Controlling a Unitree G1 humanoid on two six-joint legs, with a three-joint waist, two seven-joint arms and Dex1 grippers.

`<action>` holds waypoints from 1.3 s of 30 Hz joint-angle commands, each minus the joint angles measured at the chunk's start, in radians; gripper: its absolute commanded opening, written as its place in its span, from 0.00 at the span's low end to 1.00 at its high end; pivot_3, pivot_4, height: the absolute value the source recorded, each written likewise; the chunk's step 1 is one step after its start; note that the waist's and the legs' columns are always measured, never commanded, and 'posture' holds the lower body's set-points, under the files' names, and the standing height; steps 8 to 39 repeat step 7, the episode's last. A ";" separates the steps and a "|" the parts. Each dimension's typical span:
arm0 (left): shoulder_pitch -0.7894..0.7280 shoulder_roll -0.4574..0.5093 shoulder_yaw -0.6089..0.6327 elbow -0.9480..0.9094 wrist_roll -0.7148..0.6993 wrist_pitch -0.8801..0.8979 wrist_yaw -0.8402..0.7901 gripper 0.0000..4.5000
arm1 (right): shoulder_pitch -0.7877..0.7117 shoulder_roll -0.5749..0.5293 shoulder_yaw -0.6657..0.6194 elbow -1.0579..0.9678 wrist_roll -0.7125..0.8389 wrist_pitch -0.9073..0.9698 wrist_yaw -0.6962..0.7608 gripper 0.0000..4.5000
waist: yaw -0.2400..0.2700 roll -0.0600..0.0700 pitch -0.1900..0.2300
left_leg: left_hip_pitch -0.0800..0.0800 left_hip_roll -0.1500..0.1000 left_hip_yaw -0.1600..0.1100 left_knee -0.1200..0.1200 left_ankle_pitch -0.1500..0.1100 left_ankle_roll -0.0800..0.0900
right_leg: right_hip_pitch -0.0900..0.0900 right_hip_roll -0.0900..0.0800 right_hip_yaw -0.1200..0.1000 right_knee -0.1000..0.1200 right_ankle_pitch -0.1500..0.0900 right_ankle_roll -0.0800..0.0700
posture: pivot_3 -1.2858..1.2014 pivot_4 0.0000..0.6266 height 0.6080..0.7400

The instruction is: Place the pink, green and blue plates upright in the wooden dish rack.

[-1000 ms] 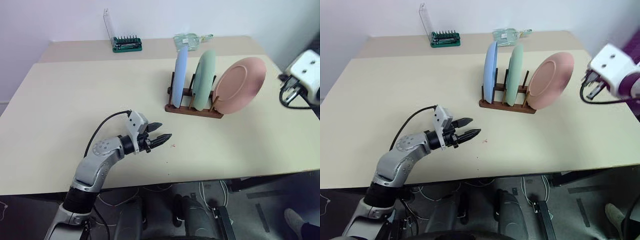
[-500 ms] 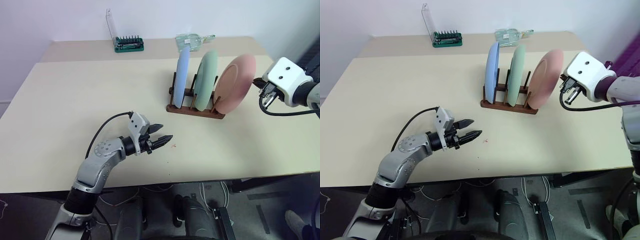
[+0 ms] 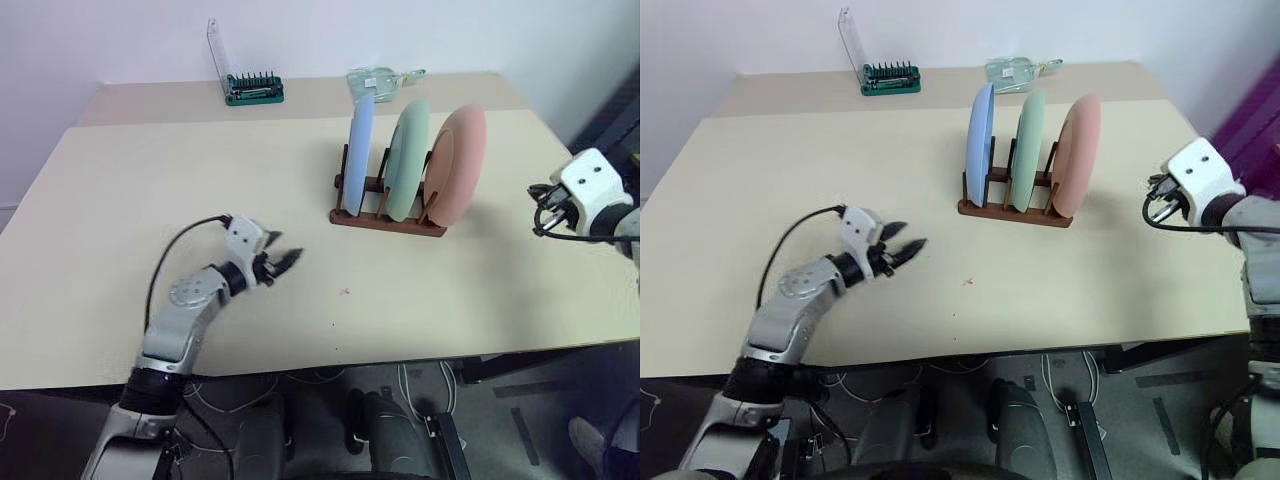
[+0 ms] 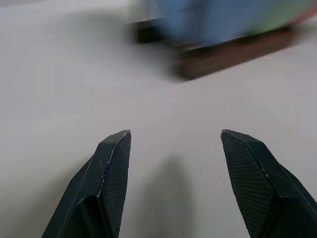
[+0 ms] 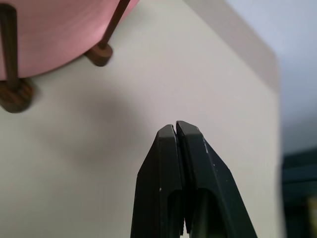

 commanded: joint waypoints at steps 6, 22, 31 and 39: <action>0.051 0.084 0.134 0.074 0.025 -0.091 0.020 0.66 | 0.046 0.042 -0.060 0.076 0.042 -0.106 -0.014 0.00 | 0.000 0.000 0.000 | 0.001 0.001 0.001 0.000 0.000 0.000 | 0.001 -0.001 0.000 0.000 0.000 0.000 | 0.52 0.24 0.92; 0.054 0.080 0.137 0.069 0.024 -0.090 0.023 0.66 | 0.041 0.046 -0.054 0.088 0.037 -0.115 -0.015 0.00 | 0.000 0.000 0.000 | 0.001 0.001 0.000 0.000 0.000 0.000 | 0.001 -0.001 0.000 0.000 0.000 0.000 | 0.52 0.24 0.92; 0.054 0.080 0.137 0.069 0.024 -0.090 0.023 0.66 | 0.041 0.046 -0.054 0.088 0.037 -0.115 -0.015 0.00 | 0.000 0.000 0.000 | 0.001 0.001 0.000 0.000 0.000 0.000 | 0.001 -0.001 0.000 0.000 0.000 0.000 | 0.52 0.24 0.92; 0.054 0.080 0.137 0.069 0.024 -0.090 0.023 0.66 | 0.041 0.046 -0.054 0.088 0.037 -0.115 -0.015 0.00 | 0.000 0.000 0.000 | 0.001 0.001 0.000 0.000 0.000 0.000 | 0.001 -0.001 0.000 0.000 0.000 0.000 | 0.52 0.24 0.92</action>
